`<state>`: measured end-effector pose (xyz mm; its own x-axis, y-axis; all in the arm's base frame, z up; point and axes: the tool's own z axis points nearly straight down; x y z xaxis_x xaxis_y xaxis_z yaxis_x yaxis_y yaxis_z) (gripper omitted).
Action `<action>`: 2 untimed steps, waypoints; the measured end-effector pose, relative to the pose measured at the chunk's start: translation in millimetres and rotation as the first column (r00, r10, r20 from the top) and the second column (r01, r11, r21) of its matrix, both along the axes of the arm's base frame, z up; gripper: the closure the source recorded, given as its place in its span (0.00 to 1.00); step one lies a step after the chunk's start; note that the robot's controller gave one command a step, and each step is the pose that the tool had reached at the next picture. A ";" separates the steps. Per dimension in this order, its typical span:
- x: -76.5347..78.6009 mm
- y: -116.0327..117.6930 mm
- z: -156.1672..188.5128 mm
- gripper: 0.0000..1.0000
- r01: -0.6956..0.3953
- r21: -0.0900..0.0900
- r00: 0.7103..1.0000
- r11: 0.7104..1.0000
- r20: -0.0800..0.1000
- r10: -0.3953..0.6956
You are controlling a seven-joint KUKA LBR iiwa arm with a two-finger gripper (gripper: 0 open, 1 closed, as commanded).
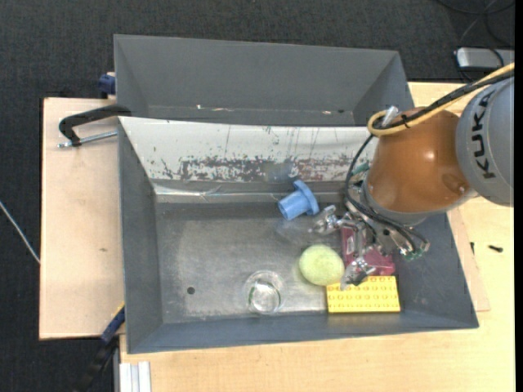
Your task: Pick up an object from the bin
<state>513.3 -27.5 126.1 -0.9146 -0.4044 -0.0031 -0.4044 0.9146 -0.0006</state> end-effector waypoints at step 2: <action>19.2 -4.8 -48.4 1.00 -0.234 -0.004 0.972 0.972 -0.017 0.234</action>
Offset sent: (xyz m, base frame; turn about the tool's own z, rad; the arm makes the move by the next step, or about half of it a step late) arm 0.0000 0.0000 0.0000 0.0000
